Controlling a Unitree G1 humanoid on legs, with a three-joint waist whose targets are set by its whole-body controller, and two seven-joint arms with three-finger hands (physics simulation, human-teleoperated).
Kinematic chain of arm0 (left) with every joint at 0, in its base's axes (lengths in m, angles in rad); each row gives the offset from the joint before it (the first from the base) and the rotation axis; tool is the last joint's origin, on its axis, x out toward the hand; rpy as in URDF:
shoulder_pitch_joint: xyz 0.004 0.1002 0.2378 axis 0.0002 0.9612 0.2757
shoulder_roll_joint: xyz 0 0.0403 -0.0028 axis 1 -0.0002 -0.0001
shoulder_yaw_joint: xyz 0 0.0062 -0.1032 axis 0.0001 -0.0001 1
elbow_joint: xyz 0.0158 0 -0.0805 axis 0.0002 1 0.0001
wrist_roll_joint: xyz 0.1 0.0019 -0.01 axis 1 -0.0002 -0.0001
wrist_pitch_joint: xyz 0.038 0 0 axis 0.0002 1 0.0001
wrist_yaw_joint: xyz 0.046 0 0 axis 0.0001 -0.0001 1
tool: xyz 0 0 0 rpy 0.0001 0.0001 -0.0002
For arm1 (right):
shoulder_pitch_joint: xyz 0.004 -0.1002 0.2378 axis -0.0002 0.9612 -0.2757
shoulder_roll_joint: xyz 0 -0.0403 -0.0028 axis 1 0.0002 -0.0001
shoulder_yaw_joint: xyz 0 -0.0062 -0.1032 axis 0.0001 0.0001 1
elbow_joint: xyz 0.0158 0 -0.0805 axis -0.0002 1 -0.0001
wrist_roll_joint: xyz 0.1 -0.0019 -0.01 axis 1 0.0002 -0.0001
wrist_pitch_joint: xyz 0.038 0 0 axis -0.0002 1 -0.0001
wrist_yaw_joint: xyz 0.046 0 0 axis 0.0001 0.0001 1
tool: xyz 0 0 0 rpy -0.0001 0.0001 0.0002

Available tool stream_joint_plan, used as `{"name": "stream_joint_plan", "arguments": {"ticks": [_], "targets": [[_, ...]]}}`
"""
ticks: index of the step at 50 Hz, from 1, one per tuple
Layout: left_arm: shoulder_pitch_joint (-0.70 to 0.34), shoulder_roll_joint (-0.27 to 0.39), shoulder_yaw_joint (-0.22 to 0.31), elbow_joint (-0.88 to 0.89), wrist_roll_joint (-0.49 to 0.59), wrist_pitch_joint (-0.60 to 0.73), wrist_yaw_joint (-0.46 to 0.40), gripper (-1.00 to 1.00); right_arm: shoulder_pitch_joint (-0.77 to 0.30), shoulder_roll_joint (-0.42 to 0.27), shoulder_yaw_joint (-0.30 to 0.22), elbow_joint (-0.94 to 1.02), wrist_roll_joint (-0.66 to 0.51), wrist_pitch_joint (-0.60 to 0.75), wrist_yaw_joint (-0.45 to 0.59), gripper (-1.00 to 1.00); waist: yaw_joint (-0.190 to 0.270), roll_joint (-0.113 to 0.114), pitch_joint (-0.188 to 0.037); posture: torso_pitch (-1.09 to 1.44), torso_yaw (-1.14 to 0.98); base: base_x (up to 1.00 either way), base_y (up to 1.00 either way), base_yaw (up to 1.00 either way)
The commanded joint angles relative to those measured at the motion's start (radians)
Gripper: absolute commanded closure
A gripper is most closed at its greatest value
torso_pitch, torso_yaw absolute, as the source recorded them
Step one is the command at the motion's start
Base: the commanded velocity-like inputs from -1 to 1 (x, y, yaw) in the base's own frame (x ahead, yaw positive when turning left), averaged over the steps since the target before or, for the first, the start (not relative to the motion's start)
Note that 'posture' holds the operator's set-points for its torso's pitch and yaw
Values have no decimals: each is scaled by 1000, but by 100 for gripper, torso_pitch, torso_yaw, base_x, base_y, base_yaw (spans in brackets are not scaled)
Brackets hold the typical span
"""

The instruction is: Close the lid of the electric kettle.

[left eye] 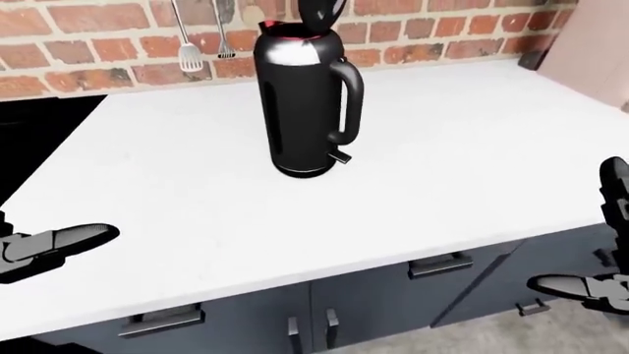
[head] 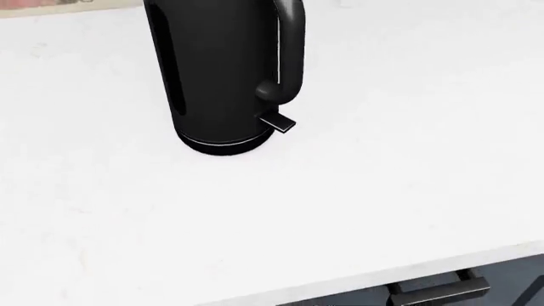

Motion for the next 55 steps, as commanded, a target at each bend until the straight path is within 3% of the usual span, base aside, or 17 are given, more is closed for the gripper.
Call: {"name": "stream_joint_plan", "arguments": {"ticks": [1,11,19,26,33,40,55], "targets": [[-11,15,8,-17,5,-30,-3,-100,-6,-13,-14,-24,-1,-29,2,-100,0,0,-12,-18,0,0,0,0],[-11,15,11,-19,3,-27,-2,-100,34,-63,-11,-24,58,-62,-59,-100,-2,6,-84,-28,0,0,0,0],[-15,15,8,-13,7,-30,-4,-100,43,-88,-7,-24,83,-69,-88,-100,-3,5,-155,-36,0,0,0,0],[-16,16,9,-14,8,-26,-3,-100,43,-85,-11,-24,83,-67,-85,-100,2,3,-214,-43,0,0,0,0],[-16,15,9,-18,11,-27,1,-100,38,-75,-11,-24,72,-63,-73,-100,7,1,-259,-50,0,0,0,0],[-14,21,24,-25,-18,-39,12,-100,33,-67,-8,-24,61,-59,-64,-100,9,3,-286,-52,0,0,0,0],[-18,11,12,-20,14,-36,-9,-100,44,-84,-10,-24,82,-68,-83,-100,4,6,-314,-59,0,0,0,0]]}}
